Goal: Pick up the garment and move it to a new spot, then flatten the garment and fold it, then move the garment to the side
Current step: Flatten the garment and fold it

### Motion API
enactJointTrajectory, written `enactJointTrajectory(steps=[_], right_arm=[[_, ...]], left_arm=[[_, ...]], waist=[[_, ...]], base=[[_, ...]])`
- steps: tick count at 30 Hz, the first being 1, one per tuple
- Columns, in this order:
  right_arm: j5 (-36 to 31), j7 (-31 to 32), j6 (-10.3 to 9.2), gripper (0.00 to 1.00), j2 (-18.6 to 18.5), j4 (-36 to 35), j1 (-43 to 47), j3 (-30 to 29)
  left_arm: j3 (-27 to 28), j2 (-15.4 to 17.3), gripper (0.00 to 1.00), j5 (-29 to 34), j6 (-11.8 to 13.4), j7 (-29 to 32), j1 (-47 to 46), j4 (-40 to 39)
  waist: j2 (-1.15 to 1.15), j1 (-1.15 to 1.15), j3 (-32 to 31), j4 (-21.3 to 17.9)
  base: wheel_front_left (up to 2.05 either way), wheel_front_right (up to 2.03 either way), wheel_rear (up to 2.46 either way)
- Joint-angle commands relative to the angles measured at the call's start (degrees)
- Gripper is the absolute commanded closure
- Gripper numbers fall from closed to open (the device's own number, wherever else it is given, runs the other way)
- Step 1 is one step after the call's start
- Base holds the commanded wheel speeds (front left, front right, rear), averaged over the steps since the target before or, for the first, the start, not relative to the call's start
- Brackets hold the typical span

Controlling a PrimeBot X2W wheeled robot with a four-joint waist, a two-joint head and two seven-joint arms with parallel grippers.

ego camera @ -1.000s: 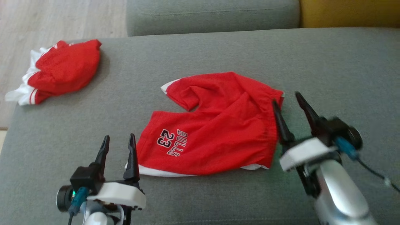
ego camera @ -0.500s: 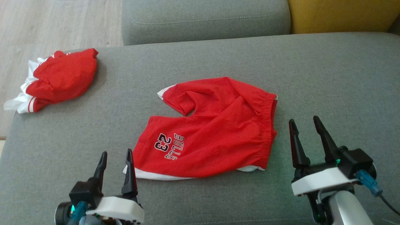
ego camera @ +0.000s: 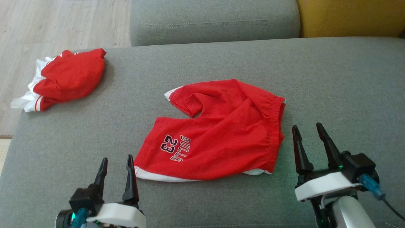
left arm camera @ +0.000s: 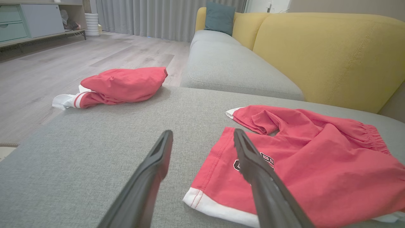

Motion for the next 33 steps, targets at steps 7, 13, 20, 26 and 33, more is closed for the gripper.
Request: enactJointTrajectory(steps=[7, 13, 20, 26, 33], right_arm=[[-1.2, -0.6, 0.43, 0.00, 0.1, -1.1, -2.3, 0.6], [-5.5, -0.6, 0.43, 0.00, 0.1, 1.8, -1.8, 1.7], [-9.1, 0.0, 0.43, 0.00, 0.1, 6.4, 1.5, 6.1], [-10.7, 0.2, 0.43, 0.00, 0.1, 9.2, 2.5, 7.4], [-13.3, -0.2, 0.43, 0.00, 0.1, 11.4, 0.9, 7.0]], left_arm=[[2.0, -0.1, 0.00, 0.1, 0.1, -0.7, -2.2, -2.3], [1.8, -0.1, 0.00, 0.1, -0.2, -0.7, -3.1, -2.4], [1.9, -0.1, 0.00, 0.2, -0.4, -0.7, -4.2, -2.2], [1.8, -0.1, 0.00, 0.3, -0.5, -0.7, -4.6, -2.2], [2.0, -0.1, 0.00, 0.2, -0.5, -0.7, -4.9, -2.0]], waist=[[0.00, 0.00, 0.7, -0.2], [0.00, 0.00, 2.5, -0.1], [0.00, 0.00, 4.4, 0.9], [0.00, 0.00, 5.2, 1.7], [0.00, 0.00, 5.7, 2.1]], base=[[0.00, 0.00, 0.00], [0.00, 0.00, 0.00], [0.00, 0.00, 0.00], [0.00, 0.00, 0.00], [0.00, 0.00, 0.00]])
